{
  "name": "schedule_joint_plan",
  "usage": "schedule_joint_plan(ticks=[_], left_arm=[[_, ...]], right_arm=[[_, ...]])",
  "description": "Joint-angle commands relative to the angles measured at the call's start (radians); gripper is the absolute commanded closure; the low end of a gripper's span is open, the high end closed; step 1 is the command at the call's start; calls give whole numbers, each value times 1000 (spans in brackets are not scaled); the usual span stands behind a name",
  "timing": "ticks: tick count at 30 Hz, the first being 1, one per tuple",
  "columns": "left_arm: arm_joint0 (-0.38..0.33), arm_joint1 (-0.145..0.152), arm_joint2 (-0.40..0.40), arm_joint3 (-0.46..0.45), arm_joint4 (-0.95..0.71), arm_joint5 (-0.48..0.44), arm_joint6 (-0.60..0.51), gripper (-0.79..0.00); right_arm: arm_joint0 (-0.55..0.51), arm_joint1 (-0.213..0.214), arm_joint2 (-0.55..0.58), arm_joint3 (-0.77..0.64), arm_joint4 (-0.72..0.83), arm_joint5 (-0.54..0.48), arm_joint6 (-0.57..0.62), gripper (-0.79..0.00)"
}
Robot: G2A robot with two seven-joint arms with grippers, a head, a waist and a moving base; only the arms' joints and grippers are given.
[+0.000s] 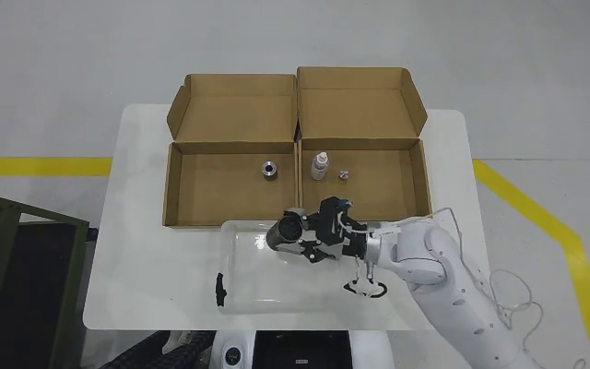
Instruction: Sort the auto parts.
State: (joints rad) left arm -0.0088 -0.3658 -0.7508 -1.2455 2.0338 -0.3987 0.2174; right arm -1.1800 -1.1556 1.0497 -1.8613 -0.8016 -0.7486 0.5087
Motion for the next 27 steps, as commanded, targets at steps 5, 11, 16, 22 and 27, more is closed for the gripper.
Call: schedule_joint_plan(ticks=[5, 11, 16, 22, 27], left_arm=[[0, 0, 0, 0, 0, 0, 0, -785], [0, 0, 0, 0, 0, 0, 0, -785], [0, 0, 0, 0, 0, 0, 0, -785], [0, 0, 0, 0, 0, 0, 0, -785], [0, 0, 0, 0, 0, 0, 0, -785]], right_arm=[[71, -13, -55, 17, -19, 57, 15, 0], [131, -27, -92, 54, -60, 126, -5, 0], [173, -38, -121, 95, -99, 170, -10, 0], [226, -55, -168, 158, -132, 214, -2, 0], [264, -68, -199, 185, -177, 254, 7, 0]])
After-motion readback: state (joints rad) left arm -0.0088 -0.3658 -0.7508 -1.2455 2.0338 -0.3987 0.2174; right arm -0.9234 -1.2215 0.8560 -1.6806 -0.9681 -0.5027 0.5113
